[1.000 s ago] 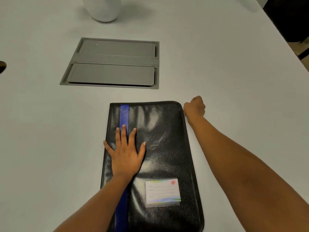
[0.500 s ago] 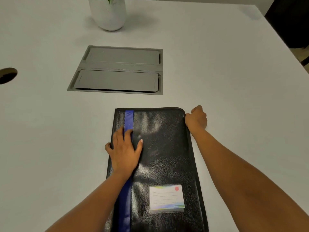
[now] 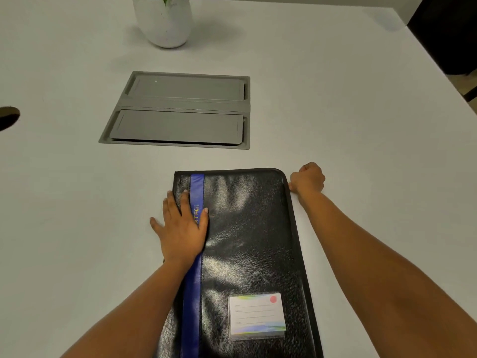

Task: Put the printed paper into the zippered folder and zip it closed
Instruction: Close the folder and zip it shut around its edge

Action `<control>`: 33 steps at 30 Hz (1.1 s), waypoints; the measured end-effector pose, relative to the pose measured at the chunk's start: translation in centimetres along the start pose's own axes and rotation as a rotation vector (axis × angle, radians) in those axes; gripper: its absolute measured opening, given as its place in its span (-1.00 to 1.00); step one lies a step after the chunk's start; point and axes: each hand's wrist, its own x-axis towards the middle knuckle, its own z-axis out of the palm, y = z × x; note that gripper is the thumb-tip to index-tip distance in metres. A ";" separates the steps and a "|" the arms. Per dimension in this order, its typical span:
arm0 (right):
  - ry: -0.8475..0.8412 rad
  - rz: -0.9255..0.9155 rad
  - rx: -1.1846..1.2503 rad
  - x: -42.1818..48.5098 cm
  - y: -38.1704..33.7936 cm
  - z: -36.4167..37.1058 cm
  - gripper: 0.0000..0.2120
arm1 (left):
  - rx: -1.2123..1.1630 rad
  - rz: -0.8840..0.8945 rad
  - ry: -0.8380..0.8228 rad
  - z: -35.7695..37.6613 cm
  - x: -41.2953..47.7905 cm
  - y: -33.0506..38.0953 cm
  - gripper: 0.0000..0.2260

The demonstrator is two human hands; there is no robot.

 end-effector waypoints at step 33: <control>-0.021 0.044 0.086 3.0 0.0 1.2 -0.72 | 0.045 -0.006 -0.052 0.0 0.1 0.1 -0.31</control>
